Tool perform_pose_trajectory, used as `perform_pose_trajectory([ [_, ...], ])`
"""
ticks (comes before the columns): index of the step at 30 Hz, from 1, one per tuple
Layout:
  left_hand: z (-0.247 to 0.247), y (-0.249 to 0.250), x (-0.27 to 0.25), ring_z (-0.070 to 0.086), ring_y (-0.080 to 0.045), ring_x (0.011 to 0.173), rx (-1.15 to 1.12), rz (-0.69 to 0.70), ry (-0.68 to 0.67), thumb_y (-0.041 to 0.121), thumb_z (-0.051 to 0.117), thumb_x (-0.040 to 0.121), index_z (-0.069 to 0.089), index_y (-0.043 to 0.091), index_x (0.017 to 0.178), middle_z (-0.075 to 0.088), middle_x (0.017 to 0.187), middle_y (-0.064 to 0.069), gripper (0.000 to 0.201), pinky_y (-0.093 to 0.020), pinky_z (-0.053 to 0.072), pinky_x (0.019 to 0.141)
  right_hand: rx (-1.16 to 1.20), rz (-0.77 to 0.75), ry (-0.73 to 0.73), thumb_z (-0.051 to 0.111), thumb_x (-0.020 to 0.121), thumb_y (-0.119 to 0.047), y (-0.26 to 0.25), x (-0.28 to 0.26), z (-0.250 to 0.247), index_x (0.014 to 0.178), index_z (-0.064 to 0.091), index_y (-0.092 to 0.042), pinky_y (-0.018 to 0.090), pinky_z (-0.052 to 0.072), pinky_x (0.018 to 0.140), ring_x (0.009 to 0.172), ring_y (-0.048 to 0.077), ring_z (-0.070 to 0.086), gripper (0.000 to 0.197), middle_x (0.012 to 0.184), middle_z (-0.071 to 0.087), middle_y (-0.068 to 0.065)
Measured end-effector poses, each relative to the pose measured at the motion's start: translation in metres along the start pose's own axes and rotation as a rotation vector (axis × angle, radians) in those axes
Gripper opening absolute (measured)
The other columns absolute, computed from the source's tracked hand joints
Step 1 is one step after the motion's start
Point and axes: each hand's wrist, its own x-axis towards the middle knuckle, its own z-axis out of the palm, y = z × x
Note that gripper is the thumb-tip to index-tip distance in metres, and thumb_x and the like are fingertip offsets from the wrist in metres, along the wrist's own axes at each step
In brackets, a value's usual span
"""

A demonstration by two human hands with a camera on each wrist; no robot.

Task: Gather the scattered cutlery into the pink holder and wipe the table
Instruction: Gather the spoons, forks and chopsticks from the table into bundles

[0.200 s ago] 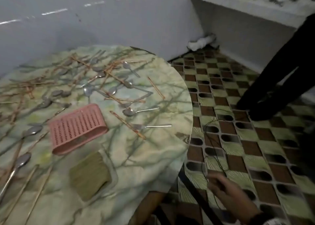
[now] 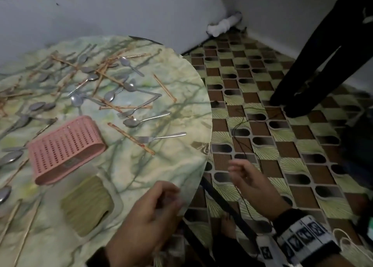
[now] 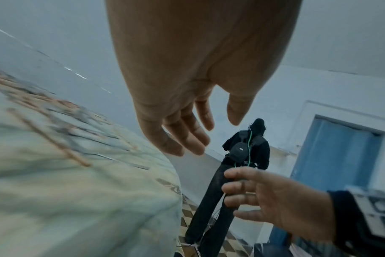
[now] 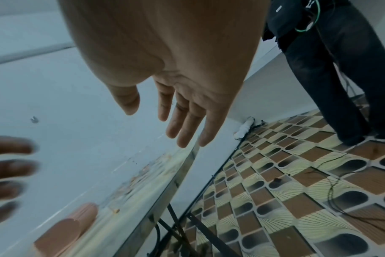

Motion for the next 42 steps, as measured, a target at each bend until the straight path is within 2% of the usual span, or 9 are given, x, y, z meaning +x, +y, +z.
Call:
perform_pose_trajectory([
  [3,0.030,0.014,0.065,0.064,-0.008,0.108,0.054,0.105,-0.032,0.041,0.066,0.093,0.058,0.043,0.123,0.065,0.115,0.016,0.031,-0.018,0.049,0.092,0.045,0.003,-0.005,0.059,0.095,-0.041,0.000,0.023,-0.020,0.136,0.053,-0.029,0.023,0.051,0.094,0.113,-0.002,0.060,0.043,0.123,0.063,-0.013],
  [5,0.052,0.018,0.107,0.062,-0.004,0.110,0.041,0.077,-0.036,0.043,0.065,0.092,0.052,0.041,0.132,0.062,0.119,0.021,0.043,-0.018,0.049,0.093,0.083,0.005,-0.008,0.059,0.096,-0.043,0.003,0.043,-0.040,0.137,0.051,-0.033,0.026,0.051,0.096,0.116,0.000,0.059,0.042,0.125,0.062,-0.014],
  [10,0.104,0.035,0.182,0.063,-0.011,0.108,0.044,0.056,0.002,0.040,0.068,0.092,0.049,0.033,0.139,0.061,0.123,0.010,0.051,-0.038,0.053,0.100,0.137,0.005,0.020,0.060,0.100,-0.038,0.016,0.083,-0.098,0.134,0.053,-0.032,0.027,0.051,0.096,0.115,0.004,0.061,0.036,0.124,0.062,-0.010],
  [15,0.130,0.047,0.238,0.060,-0.006,0.108,0.061,0.051,0.025,0.038,0.069,0.094,0.048,0.034,0.141,0.059,0.121,0.017,0.052,-0.037,0.053,0.099,0.065,0.036,-0.015,0.060,0.100,-0.039,0.026,0.118,-0.137,0.136,0.052,-0.031,0.030,0.052,0.097,0.115,0.001,0.060,0.038,0.124,0.062,-0.009],
  [19,0.131,0.058,0.283,0.061,-0.003,0.105,0.077,0.049,0.010,0.037,0.068,0.094,0.047,0.032,0.142,0.060,0.118,0.013,0.053,-0.029,0.053,0.093,0.034,0.057,-0.038,0.060,0.100,-0.039,0.029,0.152,-0.155,0.137,0.051,-0.030,0.035,0.053,0.097,0.111,0.003,0.062,0.039,0.122,0.062,-0.009],
  [24,0.127,0.069,0.353,0.061,-0.003,0.099,0.097,0.066,0.003,0.030,0.068,0.095,0.046,0.026,0.143,0.060,0.118,0.005,0.052,-0.009,0.049,0.079,0.007,0.059,-0.047,0.060,0.100,-0.039,0.025,0.213,-0.172,0.134,0.052,-0.030,0.030,0.053,0.093,0.105,0.000,0.062,0.036,0.119,0.061,-0.010],
  [30,0.111,0.080,0.430,0.063,-0.006,0.099,0.106,0.094,-0.014,0.034,0.069,0.094,0.048,0.026,0.142,0.060,0.116,0.008,0.053,-0.028,0.056,0.086,-0.064,0.021,-0.006,0.061,0.099,-0.038,0.005,0.293,-0.180,0.134,0.053,-0.026,0.031,0.055,0.092,0.105,0.000,0.063,0.038,0.114,0.062,-0.014],
  [34,0.095,0.082,0.463,0.061,0.000,0.099,0.091,0.055,-0.020,0.032,0.067,0.096,0.047,0.026,0.143,0.059,0.114,0.010,0.052,-0.021,0.053,0.084,-0.051,0.044,-0.028,0.061,0.100,-0.037,-0.006,0.336,-0.174,0.135,0.051,-0.028,0.020,0.052,0.081,0.101,-0.004,0.063,0.038,0.115,0.060,-0.014],
  [42,0.062,0.080,0.526,0.064,-0.007,0.097,0.030,-0.023,0.100,0.036,0.068,0.094,0.048,0.027,0.139,0.062,0.110,0.006,0.050,-0.035,0.057,0.090,-0.082,0.018,-0.107,0.059,0.101,-0.038,-0.028,0.421,-0.165,0.139,0.049,-0.027,0.020,0.051,0.081,0.103,-0.001,0.062,0.041,0.118,0.059,-0.011],
])
